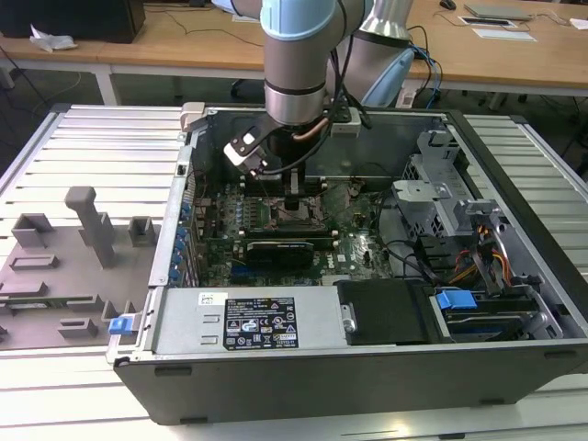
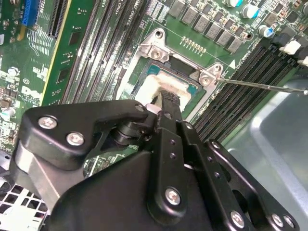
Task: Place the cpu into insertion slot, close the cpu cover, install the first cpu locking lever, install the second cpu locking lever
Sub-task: 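Place the cpu into insertion slot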
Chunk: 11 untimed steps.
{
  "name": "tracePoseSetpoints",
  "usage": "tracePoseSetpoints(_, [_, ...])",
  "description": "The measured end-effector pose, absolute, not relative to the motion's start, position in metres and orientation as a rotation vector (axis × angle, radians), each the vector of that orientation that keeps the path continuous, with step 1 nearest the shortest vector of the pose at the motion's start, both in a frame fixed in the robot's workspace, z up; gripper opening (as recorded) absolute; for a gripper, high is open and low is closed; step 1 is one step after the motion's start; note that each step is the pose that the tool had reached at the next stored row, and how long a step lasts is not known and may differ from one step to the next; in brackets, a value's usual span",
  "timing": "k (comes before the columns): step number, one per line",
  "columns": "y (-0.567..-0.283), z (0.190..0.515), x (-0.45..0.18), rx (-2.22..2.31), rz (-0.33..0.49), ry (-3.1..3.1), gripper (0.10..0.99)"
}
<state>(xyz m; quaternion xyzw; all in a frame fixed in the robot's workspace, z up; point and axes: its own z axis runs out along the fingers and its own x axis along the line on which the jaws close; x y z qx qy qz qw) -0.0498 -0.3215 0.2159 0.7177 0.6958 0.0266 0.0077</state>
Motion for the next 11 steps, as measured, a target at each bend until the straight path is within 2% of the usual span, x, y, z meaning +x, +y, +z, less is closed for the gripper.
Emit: tracePoseSetpoints(11, [-0.3208, 0.206, -0.0438, 2.246, 0.088, 2.178, 0.106])
